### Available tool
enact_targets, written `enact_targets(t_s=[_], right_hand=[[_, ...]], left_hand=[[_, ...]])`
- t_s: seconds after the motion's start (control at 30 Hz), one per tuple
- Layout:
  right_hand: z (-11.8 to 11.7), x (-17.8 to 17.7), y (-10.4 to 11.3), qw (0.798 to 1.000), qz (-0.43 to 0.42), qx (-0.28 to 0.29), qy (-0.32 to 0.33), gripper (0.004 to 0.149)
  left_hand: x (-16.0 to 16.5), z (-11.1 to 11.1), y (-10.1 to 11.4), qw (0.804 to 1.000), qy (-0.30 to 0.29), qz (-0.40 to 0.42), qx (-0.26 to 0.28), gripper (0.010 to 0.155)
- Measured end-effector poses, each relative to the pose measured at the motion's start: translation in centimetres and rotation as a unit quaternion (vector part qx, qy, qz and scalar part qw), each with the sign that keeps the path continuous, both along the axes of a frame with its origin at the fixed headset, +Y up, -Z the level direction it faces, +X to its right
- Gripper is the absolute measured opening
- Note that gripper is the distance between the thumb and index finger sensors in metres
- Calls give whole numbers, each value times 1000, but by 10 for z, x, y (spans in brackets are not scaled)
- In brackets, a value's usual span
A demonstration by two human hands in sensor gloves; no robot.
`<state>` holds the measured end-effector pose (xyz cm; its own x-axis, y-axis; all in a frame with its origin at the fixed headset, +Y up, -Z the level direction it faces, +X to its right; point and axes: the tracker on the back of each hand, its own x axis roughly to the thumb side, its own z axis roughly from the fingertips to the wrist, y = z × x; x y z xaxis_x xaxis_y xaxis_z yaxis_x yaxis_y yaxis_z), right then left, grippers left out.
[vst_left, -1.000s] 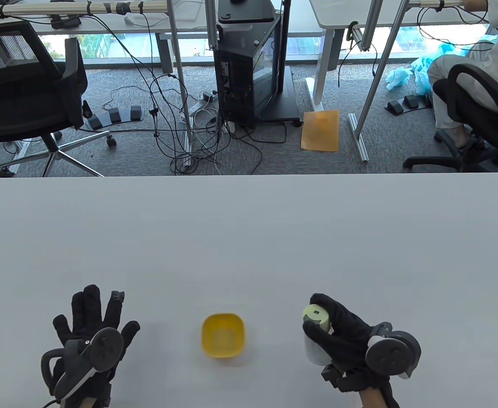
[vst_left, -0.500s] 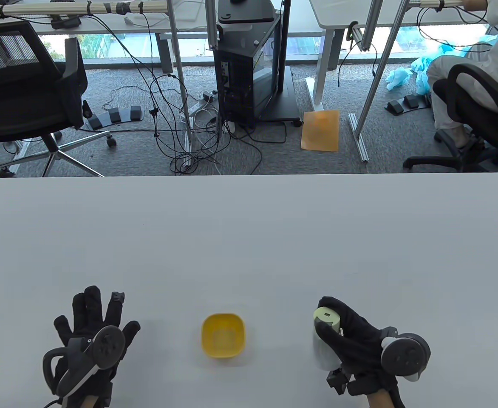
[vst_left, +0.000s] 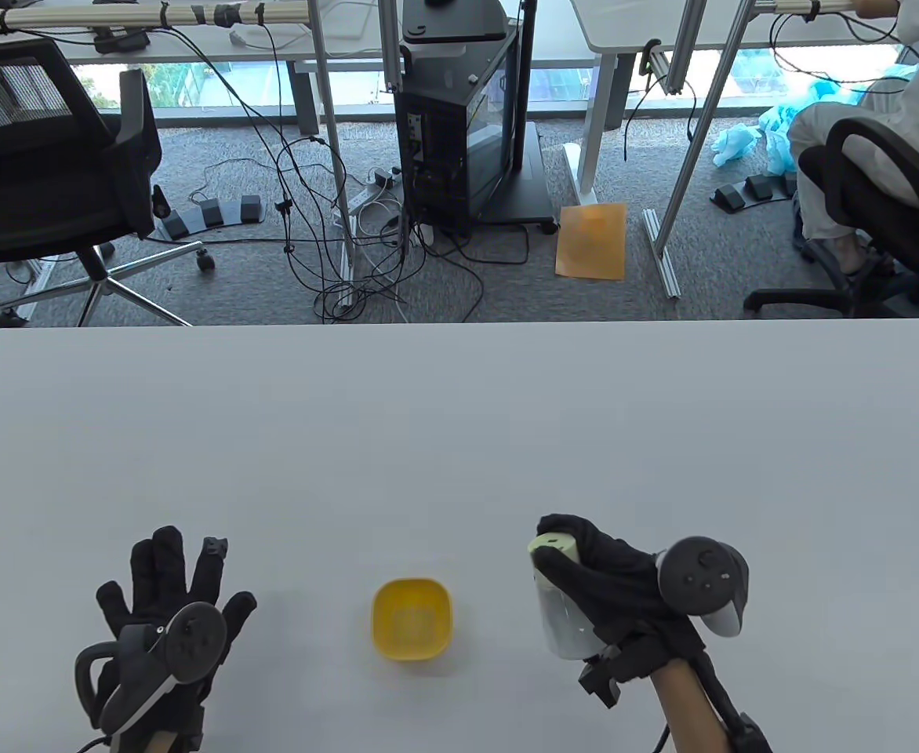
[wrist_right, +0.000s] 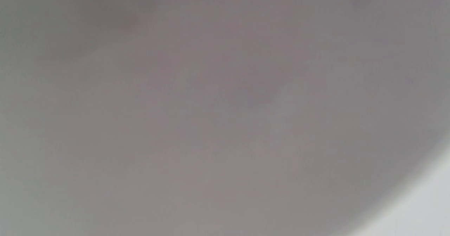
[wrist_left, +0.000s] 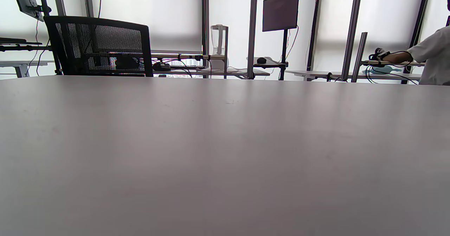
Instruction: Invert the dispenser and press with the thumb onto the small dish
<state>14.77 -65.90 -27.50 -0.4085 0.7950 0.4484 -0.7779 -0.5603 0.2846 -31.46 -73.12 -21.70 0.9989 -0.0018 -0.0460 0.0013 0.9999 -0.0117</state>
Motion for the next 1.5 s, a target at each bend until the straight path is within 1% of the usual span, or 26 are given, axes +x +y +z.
enact_targets(t_s=[0.07,0.1,0.13,0.17,0.23,0.27,0.3,0.33,0.43,0.5,0.53,0.57,0.6,0.73,0.83,0.87,0.93,1.03,1.1,1.2,1.23,1.27,1.4,1.43,1.47,1.5], right_hand=[[-11,-18,14,998,54,-28,32,79],[-16,-30,22,993,97,-46,52,79],[-20,-38,27,990,122,-49,57,78],[-26,-50,34,980,172,-76,69,79],[-35,-72,41,962,242,-101,82,79],[-39,-86,43,946,284,-127,96,79],[-42,-96,43,938,304,-134,102,79],[-46,-109,42,921,338,-160,109,79],[-53,-143,33,880,406,-207,136,79],[-59,-170,20,840,457,-244,160,80],[-61,-177,15,827,471,-258,166,80],[-64,-192,4,801,496,-284,180,80],[-65,-199,-2,793,505,-288,182,80],[-66,-230,-37,731,573,-314,197,81],[-63,-239,-52,707,596,-323,202,81],[-61,-242,-57,696,608,-325,203,81],[-60,-243,-61,686,618,-326,204,81],[-59,-240,-62,686,624,-317,199,81],[-59,-236,-62,681,635,-311,191,80],[-57,-232,-60,685,643,-292,179,80],[-56,-232,-59,690,646,-273,178,79],[-56,-232,-58,690,650,-265,180,77],[-54,-231,-56,667,685,-256,142,74],[-55,-230,-56,655,699,-248,144,74],[-54,-229,-57,654,699,-251,148,74],[-53,-229,-57,661,693,-246,152,74]], left_hand=[[1,0,0,1000,-1,-1,-2,77],[1,0,0,1000,-1,-1,-3,76],[1,0,0,1000,-2,-1,-2,77],[0,0,0,1000,-3,-2,-2,77],[0,0,1,1000,-4,-2,-2,77],[-1,0,1,1000,-5,-1,-2,77],[-1,0,2,1000,-5,0,0,77],[-3,0,3,1000,-4,3,2,77],[-6,0,6,1000,-3,13,6,76],[-7,0,8,1000,-3,19,8,76],[-8,1,8,1000,-4,20,8,76],[-8,1,9,1000,-5,22,8,76],[-8,1,9,1000,-6,23,8,76],[-9,2,13,999,-10,35,8,76],[-10,4,16,999,-13,43,15,76],[-10,5,16,999,-13,45,17,76],[-11,5,17,999,-13,47,17,77],[-12,6,18,999,-10,50,19,76],[-13,6,19,998,-9,52,21,76],[-13,6,19,998,-10,52,20,76],[-12,6,18,998,-11,51,20,77],[-12,6,19,998,-12,51,19,77],[-11,6,18,999,-11,48,18,77],[-11,6,18,999,-10,47,19,77],[-11,7,18,999,-9,47,19,77],[-11,7,19,999,-8,47,19,77]])
